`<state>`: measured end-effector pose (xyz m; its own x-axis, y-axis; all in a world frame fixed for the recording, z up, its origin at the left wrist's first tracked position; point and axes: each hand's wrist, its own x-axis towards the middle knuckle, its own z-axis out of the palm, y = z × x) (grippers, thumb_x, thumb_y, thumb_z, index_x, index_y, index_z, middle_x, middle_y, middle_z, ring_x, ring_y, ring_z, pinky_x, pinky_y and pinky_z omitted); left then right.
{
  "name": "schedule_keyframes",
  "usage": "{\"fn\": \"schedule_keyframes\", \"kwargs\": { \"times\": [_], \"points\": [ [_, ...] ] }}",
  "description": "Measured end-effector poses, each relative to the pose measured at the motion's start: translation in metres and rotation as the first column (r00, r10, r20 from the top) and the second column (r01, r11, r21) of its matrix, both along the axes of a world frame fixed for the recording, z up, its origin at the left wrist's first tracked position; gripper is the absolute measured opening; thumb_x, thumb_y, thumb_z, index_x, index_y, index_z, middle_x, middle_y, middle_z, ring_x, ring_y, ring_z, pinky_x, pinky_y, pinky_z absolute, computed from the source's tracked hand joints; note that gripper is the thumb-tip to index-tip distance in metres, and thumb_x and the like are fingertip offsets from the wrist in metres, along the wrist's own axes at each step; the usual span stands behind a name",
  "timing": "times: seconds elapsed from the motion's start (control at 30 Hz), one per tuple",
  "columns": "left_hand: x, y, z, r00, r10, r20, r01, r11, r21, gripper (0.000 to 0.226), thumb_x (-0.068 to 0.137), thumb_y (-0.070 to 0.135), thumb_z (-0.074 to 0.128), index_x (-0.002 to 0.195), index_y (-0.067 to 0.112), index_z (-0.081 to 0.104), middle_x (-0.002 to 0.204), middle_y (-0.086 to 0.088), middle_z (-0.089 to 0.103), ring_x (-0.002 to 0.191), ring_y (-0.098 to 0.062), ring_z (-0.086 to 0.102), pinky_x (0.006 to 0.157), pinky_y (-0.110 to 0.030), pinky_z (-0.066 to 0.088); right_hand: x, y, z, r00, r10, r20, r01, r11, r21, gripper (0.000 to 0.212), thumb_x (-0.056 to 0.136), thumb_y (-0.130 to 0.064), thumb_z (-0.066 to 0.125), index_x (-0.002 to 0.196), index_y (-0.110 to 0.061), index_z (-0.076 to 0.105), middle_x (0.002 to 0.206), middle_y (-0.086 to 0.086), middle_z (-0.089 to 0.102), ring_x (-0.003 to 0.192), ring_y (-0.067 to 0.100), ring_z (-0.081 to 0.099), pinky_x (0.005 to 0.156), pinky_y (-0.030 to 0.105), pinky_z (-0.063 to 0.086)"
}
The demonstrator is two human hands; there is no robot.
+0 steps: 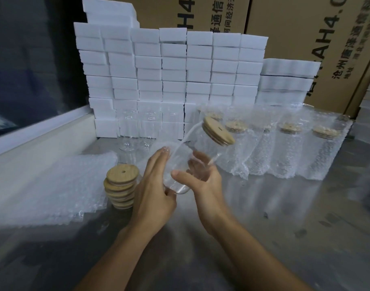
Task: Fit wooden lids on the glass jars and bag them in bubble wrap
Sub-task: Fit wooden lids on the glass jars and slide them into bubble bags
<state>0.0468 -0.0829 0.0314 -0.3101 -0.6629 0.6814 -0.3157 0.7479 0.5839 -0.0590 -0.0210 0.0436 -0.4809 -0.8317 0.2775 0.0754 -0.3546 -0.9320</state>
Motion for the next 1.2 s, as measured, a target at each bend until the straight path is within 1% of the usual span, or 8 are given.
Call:
{"fn": "schedule_keyframes", "kwargs": {
  "times": [0.1,0.2,0.43,0.6,0.73,0.9,1.0,1.2],
  "points": [
    [-0.001,-0.001,-0.001,0.999,0.041,-0.003,-0.041,0.999,-0.013,0.085,0.07,-0.017,0.066,0.146,0.009,0.039,0.151,-0.003,0.039,0.134,-0.003,0.03,0.096,0.008,0.014,-0.001,-0.001,-0.002,0.994,-0.003,-0.11,-0.005,0.997,-0.072,0.067,0.074,0.004,0.084,0.127,-0.02,0.051,0.112,-0.01,0.073,0.107,-0.003,0.067,0.085,0.009,0.05],
    [-0.003,0.0,-0.003,0.998,0.063,-0.027,-0.064,0.998,-0.015,0.078,0.073,-0.012,0.064,0.144,0.009,0.041,0.15,-0.006,0.04,0.136,-0.013,0.034,0.1,0.004,0.016,0.001,-0.001,-0.005,0.977,0.014,-0.211,-0.033,0.996,-0.087,0.065,0.079,0.012,0.078,0.134,-0.005,0.048,0.124,0.008,0.069,0.116,0.014,0.067,0.096,0.028,0.054],
    [-0.003,-0.008,-0.001,0.996,0.093,0.018,-0.093,0.996,0.016,0.057,0.081,0.008,0.065,0.135,0.015,0.049,0.137,-0.003,0.049,0.128,-0.016,0.047,0.103,-0.031,0.042,0.001,0.001,-0.002,0.958,0.081,-0.274,-0.067,0.996,0.062,0.071,0.077,-0.028,0.083,0.137,-0.005,0.052,0.127,0.005,0.068,0.119,0.013,0.064,0.097,0.025,0.051],
    [0.003,-0.008,-0.005,0.997,0.075,-0.022,-0.074,0.996,0.04,0.089,0.061,-0.016,0.064,0.142,0.013,0.041,0.147,-0.002,0.041,0.133,-0.008,0.035,0.104,-0.006,0.024,-0.005,0.001,0.007,0.938,0.347,0.009,-0.345,0.931,0.122,0.049,0.105,-0.03,0.044,0.146,-0.003,0.041,0.132,0.002,0.061,0.093,-0.019,0.057,0.084,-0.001,0.041],
    [0.001,-0.008,-0.003,0.997,0.076,-0.018,-0.076,0.997,0.027,0.087,0.064,-0.017,0.064,0.144,0.008,0.039,0.151,-0.005,0.037,0.134,-0.004,0.027,0.099,0.007,0.011,-0.019,0.005,0.012,0.89,0.431,0.146,-0.436,0.9,0.003,0.065,0.062,-0.031,0.082,0.12,-0.009,0.066,0.115,0.005,0.069,0.112,0.018,0.062,0.106,0.031,0.042],
    [0.001,-0.002,0.0,0.999,0.033,0.034,-0.032,0.999,-0.029,0.087,0.07,-0.012,0.069,0.147,0.011,0.037,0.154,-0.001,0.035,0.136,-0.008,0.029,0.097,0.008,0.013,-0.018,0.0,0.002,0.985,0.164,-0.049,-0.152,0.97,0.191,0.085,0.075,-0.008,0.079,0.149,-0.002,0.04,0.131,0.015,0.066,0.12,0.026,0.064,0.108,0.041,0.049],
    [-0.002,0.01,0.003,0.996,-0.046,0.075,0.051,0.997,-0.065,0.09,0.069,-0.013,0.057,0.15,0.017,0.033,0.156,0.009,0.029,0.131,-0.006,0.035,0.097,-0.008,0.036,-0.021,-0.004,-0.007,0.997,0.034,-0.076,-0.022,0.987,0.159,0.07,0.083,0.006,0.076,0.145,-0.003,0.045,0.122,0.008,0.072,0.107,0.015,0.072,0.09,0.024,0.058],
    [-0.007,0.023,0.002,0.975,-0.145,0.168,0.161,0.983,-0.086,0.092,0.07,-0.012,0.05,0.152,0.025,0.029,0.158,0.018,0.022,0.136,-0.009,0.039,0.097,-0.039,0.05,-0.026,-0.007,-0.02,0.939,-0.175,-0.297,0.225,0.964,0.142,0.053,0.072,-0.006,0.089,0.117,-0.006,0.063,0.111,0.007,0.074,0.101,0.012,0.073,0.092,0.04,0.06]
  ]
}}
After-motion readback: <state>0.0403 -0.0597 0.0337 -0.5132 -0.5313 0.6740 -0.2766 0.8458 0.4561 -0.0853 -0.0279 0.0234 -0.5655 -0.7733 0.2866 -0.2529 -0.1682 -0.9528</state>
